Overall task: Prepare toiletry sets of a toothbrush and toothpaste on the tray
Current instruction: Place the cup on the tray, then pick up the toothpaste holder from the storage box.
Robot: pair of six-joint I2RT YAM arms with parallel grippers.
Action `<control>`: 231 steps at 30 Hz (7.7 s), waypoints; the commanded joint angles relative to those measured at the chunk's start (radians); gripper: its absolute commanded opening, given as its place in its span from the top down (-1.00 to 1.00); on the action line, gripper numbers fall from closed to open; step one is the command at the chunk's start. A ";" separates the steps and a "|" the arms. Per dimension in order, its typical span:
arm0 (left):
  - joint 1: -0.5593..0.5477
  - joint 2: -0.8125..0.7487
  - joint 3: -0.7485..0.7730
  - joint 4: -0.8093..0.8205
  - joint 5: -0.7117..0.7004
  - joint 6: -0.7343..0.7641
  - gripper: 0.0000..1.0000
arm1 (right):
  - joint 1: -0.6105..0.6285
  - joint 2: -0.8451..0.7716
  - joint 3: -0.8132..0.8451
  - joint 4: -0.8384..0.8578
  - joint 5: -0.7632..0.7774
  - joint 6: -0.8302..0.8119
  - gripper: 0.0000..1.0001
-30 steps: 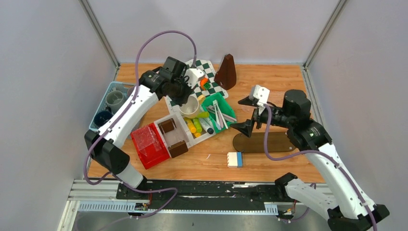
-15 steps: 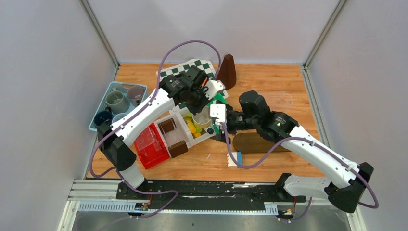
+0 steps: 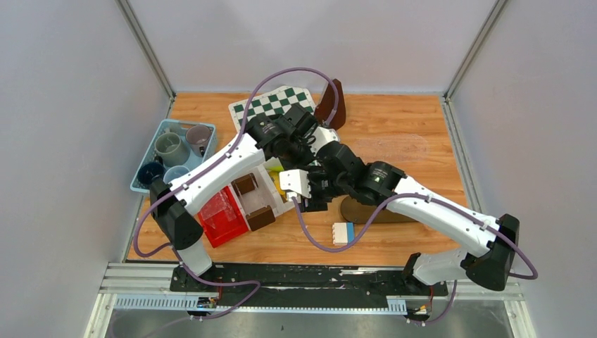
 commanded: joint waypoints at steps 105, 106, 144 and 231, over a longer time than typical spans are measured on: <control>0.604 -0.769 -0.721 0.689 -0.634 -0.280 -0.98 | -1.181 0.739 0.600 -0.080 0.173 0.675 1.00; 0.607 -0.768 -0.722 0.690 -0.632 -0.281 -0.98 | -1.181 0.747 0.608 -0.080 0.175 0.675 1.00; 0.648 -0.781 -0.729 0.697 -0.577 -0.283 -0.98 | -1.132 0.722 0.450 0.060 0.258 0.553 0.53; 0.363 -0.151 -0.660 -0.024 -0.794 -0.985 -0.99 | -1.052 -0.164 -0.241 0.274 -0.188 1.286 -0.95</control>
